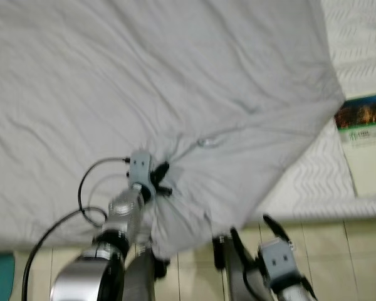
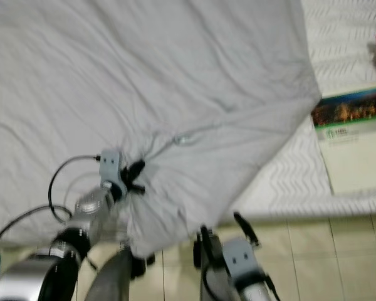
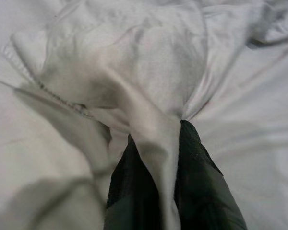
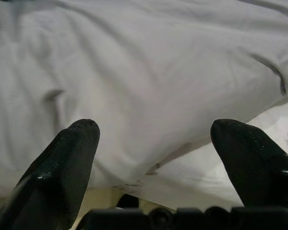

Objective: Clean up the room

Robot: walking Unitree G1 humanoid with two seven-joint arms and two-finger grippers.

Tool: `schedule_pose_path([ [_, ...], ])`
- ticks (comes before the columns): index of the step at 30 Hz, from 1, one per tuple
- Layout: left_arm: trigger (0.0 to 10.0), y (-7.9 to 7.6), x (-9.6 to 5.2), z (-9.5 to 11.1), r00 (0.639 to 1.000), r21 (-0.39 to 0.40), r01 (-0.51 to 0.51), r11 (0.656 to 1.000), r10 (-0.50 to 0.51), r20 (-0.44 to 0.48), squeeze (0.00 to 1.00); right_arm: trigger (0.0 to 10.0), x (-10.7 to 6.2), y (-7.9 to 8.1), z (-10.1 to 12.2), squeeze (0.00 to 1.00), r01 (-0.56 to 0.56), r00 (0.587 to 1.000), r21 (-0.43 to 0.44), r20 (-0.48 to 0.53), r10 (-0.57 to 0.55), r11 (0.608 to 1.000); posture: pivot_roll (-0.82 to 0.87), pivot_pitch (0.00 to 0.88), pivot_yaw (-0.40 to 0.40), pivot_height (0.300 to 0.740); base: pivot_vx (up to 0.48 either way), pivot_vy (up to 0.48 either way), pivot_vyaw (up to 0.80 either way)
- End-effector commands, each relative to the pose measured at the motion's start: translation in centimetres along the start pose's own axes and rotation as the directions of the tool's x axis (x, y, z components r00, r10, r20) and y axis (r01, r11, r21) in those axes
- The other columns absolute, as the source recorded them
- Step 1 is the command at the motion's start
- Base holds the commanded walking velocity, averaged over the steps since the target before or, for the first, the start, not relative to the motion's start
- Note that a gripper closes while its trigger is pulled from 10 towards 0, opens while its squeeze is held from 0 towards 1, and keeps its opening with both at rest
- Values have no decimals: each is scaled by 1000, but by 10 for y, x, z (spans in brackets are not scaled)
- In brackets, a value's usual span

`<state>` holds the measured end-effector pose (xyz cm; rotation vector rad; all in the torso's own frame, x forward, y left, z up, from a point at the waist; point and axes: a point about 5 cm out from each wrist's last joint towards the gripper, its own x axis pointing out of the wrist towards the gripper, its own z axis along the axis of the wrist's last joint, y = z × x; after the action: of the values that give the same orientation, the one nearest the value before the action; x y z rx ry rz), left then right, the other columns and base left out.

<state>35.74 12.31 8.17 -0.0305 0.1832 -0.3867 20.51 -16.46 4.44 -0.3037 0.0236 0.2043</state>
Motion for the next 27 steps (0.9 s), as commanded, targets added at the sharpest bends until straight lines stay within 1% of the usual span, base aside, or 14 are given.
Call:
schedule_pose_path([
  [1, 10000, -1, -15, -36, 993, -10, 9, 1000, -10, -121, 0, 10000, -7, -5, -11, 0, 9, 999, 28, -54, -8, 1000, -197, 403, 106, 740, 0, 0, 0],
  [2, 10000, -1, -15, -36, 993, -10, 9, 1000, -10, -121, 0, 10000, -7, -5, -11, 0, 9, 999, 28, -54, -8, 1000, -197, 403, 106, 740, 0, 0, 0],
  [3, 10000, -4, -15, -37, 993, 1, 26, 1000, -26, -117, 0, 10000, -4, -10, -13, 0, 26, 998, 31, -57, -24, 999, -205, 333, 115, 740, 0, 0, 0],
  [5, 10000, -8, -14, -35, 995, 15, 41, 999, -39, -93, 0, 10000, 0, -22, -15, 0, 62, 996, 31, -61, -60, 998, -213, 278, 129, 740, 0, 0, 0],
  [7, 10000, -9, -13, -34, 995, 15, 45, 999, -44, -88, 0, 10000, 2, -26, -15, 0, 74, 995, 32, -64, -72, 997, -213, 278, 129, 740, 0, 0, 0],
  [8, 10000, -11, -13, -34, 995, 20, 52, 998, -50, -83, 0, 10000, 5, -31, -17, 0, 85, 994, 28, -68, -83, 996, -213, 225, 129, 740, 0, -480, 0],
  [13, 10000, -15, -12, -32, 995, 34, 81, 996, -79, -58, 0, 10000, 14, -45, -19, 0, 97, 993, 6, -67, -96, 995, -237, 184, 130, 740, 0, -480, 0],
  [16, 10000, -16, -12, -32, 994, 45, 89, 995, -86, -59, 0, 10000, 17, -47, -18, 0, 96, 993, 1, -66, -96, 995, -240, 182, 131, 740, 0, -480, 0],
  [17, 10000, -19, -11, -32, 993, 57, 101, 993, -97, -62, 0, 10000, 22, -50, -16, 0, 88, 994, -10, -60, -88, 996, -254, 150, 127, 740, 0, -480, 0],
  [19, 10000, -30, -9, -32, 987, 91, 152, 984, -146, -70, 0, 10000, 32, -56, -14, 0, 83, 995, -20, -49, -84, 996, -265, 132, 129, 740, 0, -480, 0],
  [20, 10000, -35, -8, -34, 983, 92, 173, 981, -166, -74, 0, 10000, 36, -58, -12, 0, 83, 995, -23, -45, -84, 996, -270, 124, 131, 740, 0, -480, 0],
  [22, 10000, -35, -8, -34, 983, 92, 173, 981, -166, -74, 0, 10000, 36, -58, -12, 0, 83, 995, -23, -45, -84, 996, -270, 124, 131, 740, 0, -480, 0],
  [25, 10000, -51, -8, -39, 969, 101, 240, 966, -231, -90, 0, 10000, 43, -64, -9, 0, 89, 995, -33, -30, -90, 995, -287, 113, 131, 740, 0, -480, 0],
  [27, 10000, -59, -9, -43, 961, 131, 268, 954, -256, -101, 0, 10000, 45, -66, -8, 0, 91, 995, -39, -25, -92, 995, -298, 101, 134, 740, 0, -480, 0],
])
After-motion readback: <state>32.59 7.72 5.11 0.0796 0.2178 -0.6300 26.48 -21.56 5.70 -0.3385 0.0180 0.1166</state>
